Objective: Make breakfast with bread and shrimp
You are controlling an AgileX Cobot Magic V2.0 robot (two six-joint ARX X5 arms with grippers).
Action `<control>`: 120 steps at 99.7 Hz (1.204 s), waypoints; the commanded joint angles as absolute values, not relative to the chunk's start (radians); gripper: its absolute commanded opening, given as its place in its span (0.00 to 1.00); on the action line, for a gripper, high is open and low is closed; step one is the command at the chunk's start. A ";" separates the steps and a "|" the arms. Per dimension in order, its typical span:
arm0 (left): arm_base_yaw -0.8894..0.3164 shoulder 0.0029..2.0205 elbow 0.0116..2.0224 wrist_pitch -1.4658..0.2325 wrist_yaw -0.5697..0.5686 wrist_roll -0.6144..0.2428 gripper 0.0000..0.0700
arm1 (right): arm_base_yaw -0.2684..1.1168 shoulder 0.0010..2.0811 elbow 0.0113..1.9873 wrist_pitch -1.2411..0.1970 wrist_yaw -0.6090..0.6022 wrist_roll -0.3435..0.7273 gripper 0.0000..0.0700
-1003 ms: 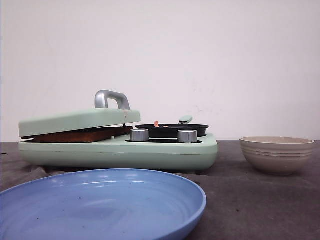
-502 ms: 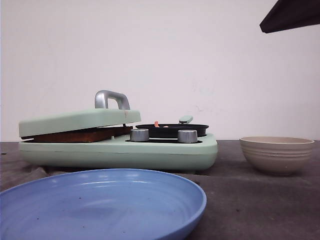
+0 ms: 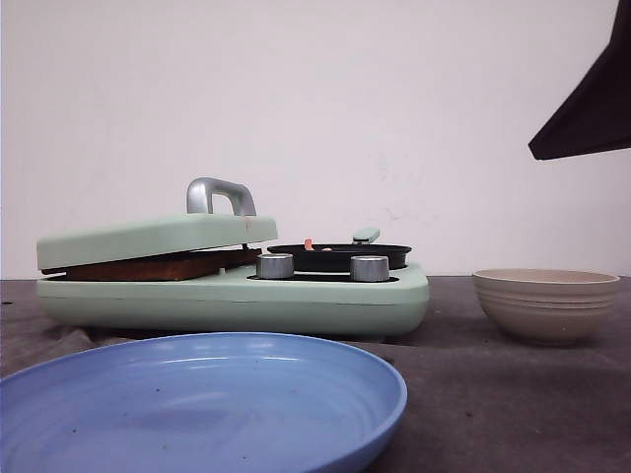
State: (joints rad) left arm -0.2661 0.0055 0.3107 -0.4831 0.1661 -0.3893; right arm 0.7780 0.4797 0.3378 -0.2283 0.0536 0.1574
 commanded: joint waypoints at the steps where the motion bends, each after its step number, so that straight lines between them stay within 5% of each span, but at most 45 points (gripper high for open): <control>1: -0.268 0.003 0.311 -0.477 0.164 -0.448 0.00 | 0.787 0.474 0.340 -0.220 0.063 0.169 0.01; 18: -0.268 0.003 0.311 -0.482 0.168 -0.585 0.00 | 0.787 0.475 0.340 -0.216 0.064 0.171 0.01; 97: -0.267 0.003 0.311 -0.490 0.165 -0.587 0.00 | 0.787 0.475 0.340 -0.213 0.060 0.172 0.01; 106: -0.247 0.003 0.301 -0.522 0.125 -0.517 0.00 | 0.787 0.475 0.340 -0.213 0.061 0.172 0.01; 120: -0.187 0.003 0.231 -0.397 -0.016 -0.273 0.00 | 0.787 0.475 0.340 -0.213 0.060 0.172 0.01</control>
State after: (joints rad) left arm -0.2039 0.0055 0.2592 -0.4728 0.0315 -0.4622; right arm 0.7780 0.4717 0.3378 -0.2260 0.0597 0.1619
